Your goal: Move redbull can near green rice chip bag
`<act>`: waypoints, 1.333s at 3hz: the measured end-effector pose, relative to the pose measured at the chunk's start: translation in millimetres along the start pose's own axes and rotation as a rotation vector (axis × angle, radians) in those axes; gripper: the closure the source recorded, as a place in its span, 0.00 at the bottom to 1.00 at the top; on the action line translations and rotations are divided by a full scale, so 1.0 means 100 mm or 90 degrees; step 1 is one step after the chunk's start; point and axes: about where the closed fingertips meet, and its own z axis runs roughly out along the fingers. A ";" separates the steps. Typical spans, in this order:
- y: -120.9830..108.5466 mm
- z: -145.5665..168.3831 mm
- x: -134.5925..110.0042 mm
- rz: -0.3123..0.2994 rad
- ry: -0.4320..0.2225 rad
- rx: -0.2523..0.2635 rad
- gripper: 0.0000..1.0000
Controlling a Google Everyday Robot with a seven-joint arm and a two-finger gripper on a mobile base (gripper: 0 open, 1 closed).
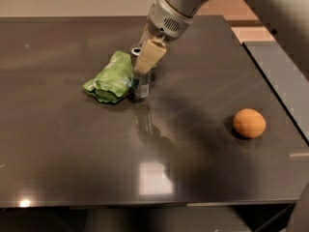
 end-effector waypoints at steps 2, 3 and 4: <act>-0.06 0.21 0.06 0.003 0.009 -0.019 0.83; -0.06 0.26 0.07 -0.004 0.008 -0.026 0.60; -0.02 0.28 0.08 -0.014 0.003 -0.030 0.36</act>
Offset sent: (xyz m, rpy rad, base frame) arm 0.0117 0.0018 -0.0285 -0.0251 0.0436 0.0137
